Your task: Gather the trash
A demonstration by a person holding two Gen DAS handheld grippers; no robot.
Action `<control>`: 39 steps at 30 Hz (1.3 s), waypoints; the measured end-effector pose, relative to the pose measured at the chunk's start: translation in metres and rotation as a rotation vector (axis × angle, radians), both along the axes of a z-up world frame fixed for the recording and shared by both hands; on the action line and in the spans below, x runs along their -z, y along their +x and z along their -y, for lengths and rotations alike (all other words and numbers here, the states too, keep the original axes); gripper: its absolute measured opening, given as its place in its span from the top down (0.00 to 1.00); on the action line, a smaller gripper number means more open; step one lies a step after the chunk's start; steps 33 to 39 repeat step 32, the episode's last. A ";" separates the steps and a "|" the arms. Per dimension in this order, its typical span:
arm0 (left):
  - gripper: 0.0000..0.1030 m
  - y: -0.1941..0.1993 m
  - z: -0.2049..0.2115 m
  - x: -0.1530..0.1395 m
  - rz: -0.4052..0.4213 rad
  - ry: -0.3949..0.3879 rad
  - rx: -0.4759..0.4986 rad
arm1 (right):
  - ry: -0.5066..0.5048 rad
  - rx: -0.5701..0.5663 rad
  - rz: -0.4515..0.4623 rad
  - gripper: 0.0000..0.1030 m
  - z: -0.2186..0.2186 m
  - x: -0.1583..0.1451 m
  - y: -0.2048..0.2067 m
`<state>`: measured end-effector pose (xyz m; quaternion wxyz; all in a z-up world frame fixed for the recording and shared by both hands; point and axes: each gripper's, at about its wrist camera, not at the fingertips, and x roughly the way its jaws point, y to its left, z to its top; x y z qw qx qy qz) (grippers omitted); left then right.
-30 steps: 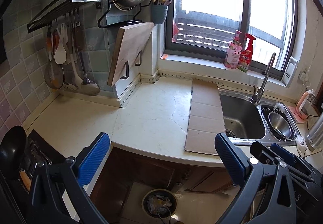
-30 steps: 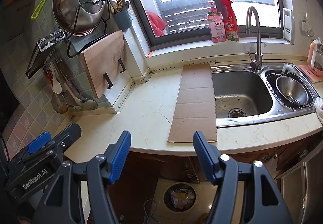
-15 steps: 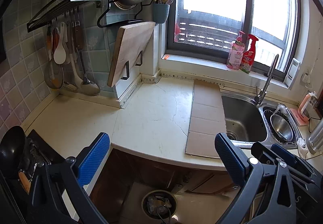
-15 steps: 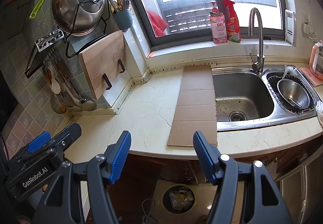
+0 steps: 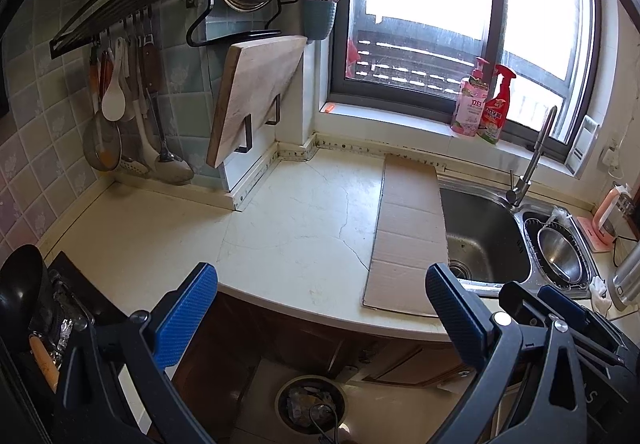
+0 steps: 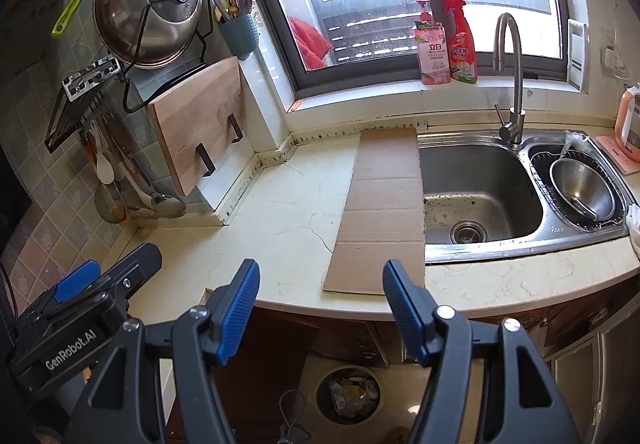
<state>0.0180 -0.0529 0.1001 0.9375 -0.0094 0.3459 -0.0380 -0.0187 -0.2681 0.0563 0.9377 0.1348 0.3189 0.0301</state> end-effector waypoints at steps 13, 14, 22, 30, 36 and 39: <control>0.01 0.004 0.010 0.013 -0.027 -0.002 -0.029 | 0.002 -0.033 -0.016 0.37 0.015 0.012 0.007; 0.01 0.004 0.011 0.013 -0.029 -0.002 -0.032 | 0.002 -0.037 -0.018 0.37 0.016 0.013 0.008; 0.01 0.008 0.014 0.019 -0.056 0.003 -0.036 | 0.016 -0.048 -0.039 0.37 0.022 0.019 0.013; 0.01 0.012 0.016 0.019 -0.059 0.011 -0.039 | 0.022 -0.048 -0.040 0.37 0.024 0.020 0.017; 0.01 0.015 0.016 0.021 -0.065 0.016 -0.039 | 0.026 -0.050 -0.047 0.37 0.025 0.021 0.019; 0.01 0.015 0.016 0.021 -0.065 0.016 -0.039 | 0.026 -0.050 -0.047 0.37 0.025 0.021 0.019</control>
